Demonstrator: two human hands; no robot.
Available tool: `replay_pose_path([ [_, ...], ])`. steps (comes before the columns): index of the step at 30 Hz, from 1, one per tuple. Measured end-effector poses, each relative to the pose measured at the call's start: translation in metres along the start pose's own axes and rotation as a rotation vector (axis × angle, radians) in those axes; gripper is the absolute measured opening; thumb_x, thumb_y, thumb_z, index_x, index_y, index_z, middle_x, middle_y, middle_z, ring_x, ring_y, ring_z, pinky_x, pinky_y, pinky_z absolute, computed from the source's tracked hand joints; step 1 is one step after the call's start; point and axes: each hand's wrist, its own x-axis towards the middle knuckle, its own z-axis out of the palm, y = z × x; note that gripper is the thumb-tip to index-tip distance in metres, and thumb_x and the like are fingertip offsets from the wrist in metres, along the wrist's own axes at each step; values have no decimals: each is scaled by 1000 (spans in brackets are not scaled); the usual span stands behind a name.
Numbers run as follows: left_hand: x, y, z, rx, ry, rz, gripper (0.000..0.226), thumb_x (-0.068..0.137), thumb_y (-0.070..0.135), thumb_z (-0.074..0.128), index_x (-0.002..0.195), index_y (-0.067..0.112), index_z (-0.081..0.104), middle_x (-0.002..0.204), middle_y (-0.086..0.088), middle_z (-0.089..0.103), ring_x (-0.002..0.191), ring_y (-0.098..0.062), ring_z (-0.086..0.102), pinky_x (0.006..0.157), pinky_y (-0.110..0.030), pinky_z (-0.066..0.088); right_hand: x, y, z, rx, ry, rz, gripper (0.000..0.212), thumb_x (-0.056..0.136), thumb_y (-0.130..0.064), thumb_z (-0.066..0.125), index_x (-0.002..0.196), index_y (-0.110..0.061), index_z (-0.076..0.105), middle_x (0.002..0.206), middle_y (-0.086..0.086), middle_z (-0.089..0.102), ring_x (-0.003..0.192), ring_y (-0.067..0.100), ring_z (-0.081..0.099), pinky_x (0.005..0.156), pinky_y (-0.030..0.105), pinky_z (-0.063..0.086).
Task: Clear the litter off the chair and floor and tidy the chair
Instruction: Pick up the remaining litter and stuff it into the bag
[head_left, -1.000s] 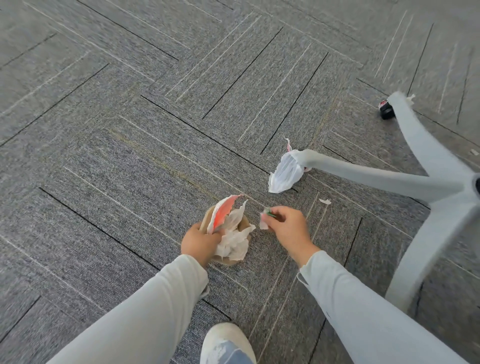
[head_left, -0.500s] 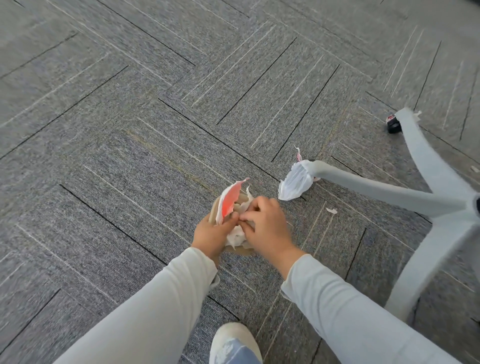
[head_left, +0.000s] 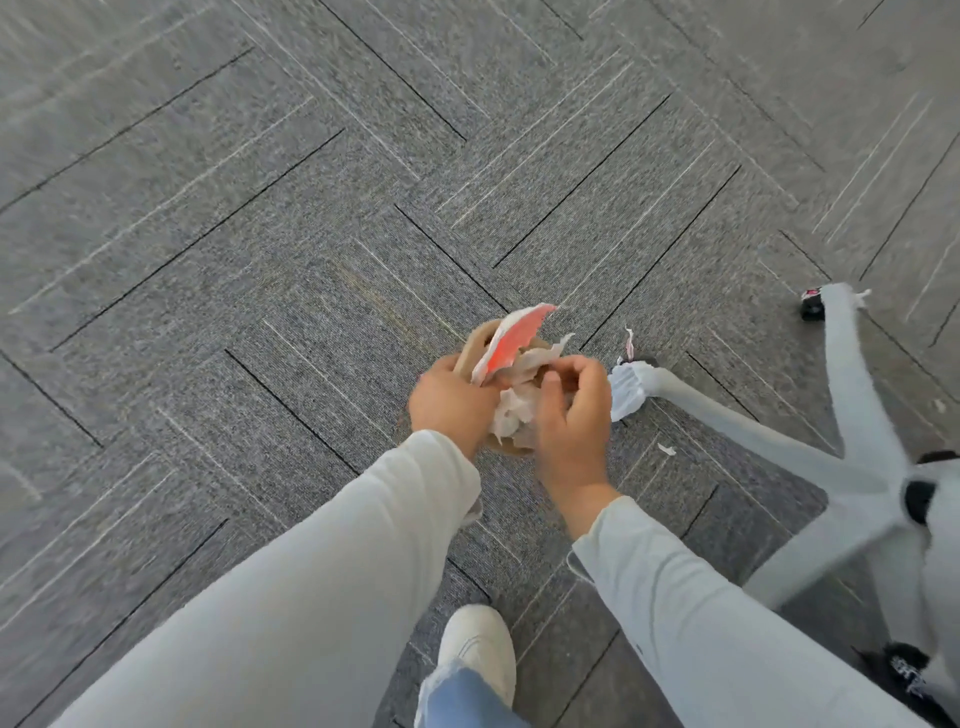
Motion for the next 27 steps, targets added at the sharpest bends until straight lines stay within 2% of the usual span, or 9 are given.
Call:
replay_pose_path([
  [2,14,20,-8,105,-58,50,15,77,10,60,86,22,55,77,-3,65,71,-26,67,69,-43,60,12,8,-5,-38,46,135,6,87,-23,44,91,-19,44,99,7,51,90,24,51,77,34,43],
  [6,75,55,-12,305,-151,133,24,76,15,65,100,16,62,75,0,65,76,-25,64,75,-37,57,50,67,-21,-318,-20,655,8,86,-21,52,89,-17,57,114,10,44,88,25,50,74,32,42],
  [8,107,65,5,347,-229,143,24,75,15,65,99,16,63,85,-6,69,83,-27,66,79,-40,56,73,95,-25,-181,38,856,11,83,-21,56,91,-16,63,118,11,48,86,24,51,70,29,41],
  [11,151,70,45,388,-320,151,11,75,14,65,83,19,58,79,-4,66,83,-28,65,78,-35,54,113,132,-26,101,208,1026,26,83,-17,61,106,-7,60,112,13,55,96,26,53,76,30,37],
  [13,171,70,75,416,-374,162,14,75,13,65,86,14,58,81,-4,66,83,-28,65,77,-35,54,128,153,-28,102,272,1054,8,81,-13,63,86,-6,61,99,14,59,84,22,53,68,24,43],
  [16,181,65,111,454,-472,182,17,76,10,63,90,16,58,75,2,64,70,-15,61,69,-32,54,135,170,-28,-178,267,1026,25,80,-23,60,57,-18,51,80,10,58,73,21,52,75,32,50],
  [21,181,55,150,573,-533,219,9,77,10,61,86,13,59,74,-3,63,74,-24,63,73,-37,57,114,168,-9,-144,220,835,28,88,-24,50,64,-17,38,60,1,42,53,18,37,48,28,30],
  [24,185,45,159,602,-501,181,10,79,6,58,71,11,55,68,-5,58,73,-28,60,75,-41,55,99,164,-14,-47,269,769,39,85,-10,51,60,-18,22,58,0,25,56,17,24,51,30,21],
  [27,188,37,161,628,-464,153,20,81,5,56,63,12,48,69,-9,57,68,-27,56,72,-41,53,75,160,-11,-66,12,756,37,81,1,45,59,-18,22,60,1,27,55,16,26,51,29,24],
])
